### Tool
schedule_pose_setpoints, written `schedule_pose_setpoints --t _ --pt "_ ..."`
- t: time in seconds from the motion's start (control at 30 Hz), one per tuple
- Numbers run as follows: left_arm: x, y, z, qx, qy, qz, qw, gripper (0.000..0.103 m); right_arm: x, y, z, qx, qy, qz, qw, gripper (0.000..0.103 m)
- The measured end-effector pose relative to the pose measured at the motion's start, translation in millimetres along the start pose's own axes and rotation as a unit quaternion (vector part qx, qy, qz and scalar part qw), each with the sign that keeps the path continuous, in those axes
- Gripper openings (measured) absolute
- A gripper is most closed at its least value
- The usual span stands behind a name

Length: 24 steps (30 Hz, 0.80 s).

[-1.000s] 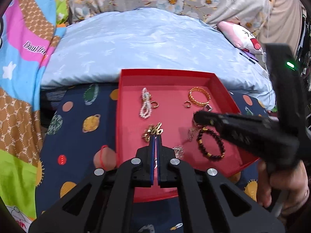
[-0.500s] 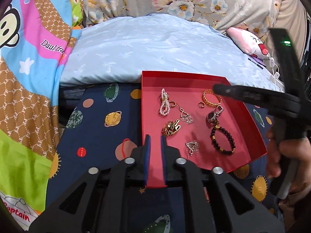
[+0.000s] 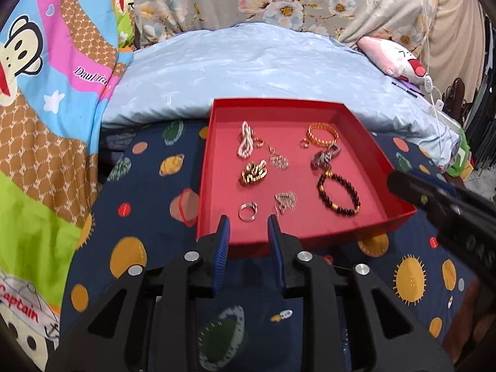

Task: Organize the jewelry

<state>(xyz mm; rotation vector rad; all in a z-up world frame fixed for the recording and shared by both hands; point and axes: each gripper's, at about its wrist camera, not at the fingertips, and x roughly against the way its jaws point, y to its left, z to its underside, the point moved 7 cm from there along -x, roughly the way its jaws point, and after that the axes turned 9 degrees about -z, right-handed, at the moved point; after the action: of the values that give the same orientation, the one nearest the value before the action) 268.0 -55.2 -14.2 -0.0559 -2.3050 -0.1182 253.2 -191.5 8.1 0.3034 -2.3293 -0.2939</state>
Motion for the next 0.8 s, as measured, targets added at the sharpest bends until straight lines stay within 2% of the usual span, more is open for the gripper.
schedule_pose_setpoints --t 0.07,0.23,0.37,0.5,0.8 --pt "1 -3 4 0.004 -0.002 -0.011 0.9999 0.037 3 -1 11 0.000 -0.002 0.019 1.000 0.037" --pt "7 -10 10 0.014 -0.007 -0.029 0.9995 0.054 10 -2 29 -0.013 -0.006 0.034 0.999 0.049" --pt "9 -11 12 0.018 -0.009 -0.040 0.9990 0.056 15 -6 36 -0.022 -0.011 0.049 0.998 0.056" --pt "10 -9 15 0.019 -0.014 -0.064 0.9977 0.069 18 -12 42 -0.034 -0.012 0.060 0.998 0.063" --pt "10 -9 20 0.019 -0.009 -0.081 0.9965 0.075 22 -18 51 -0.048 -0.010 0.083 0.995 0.065"
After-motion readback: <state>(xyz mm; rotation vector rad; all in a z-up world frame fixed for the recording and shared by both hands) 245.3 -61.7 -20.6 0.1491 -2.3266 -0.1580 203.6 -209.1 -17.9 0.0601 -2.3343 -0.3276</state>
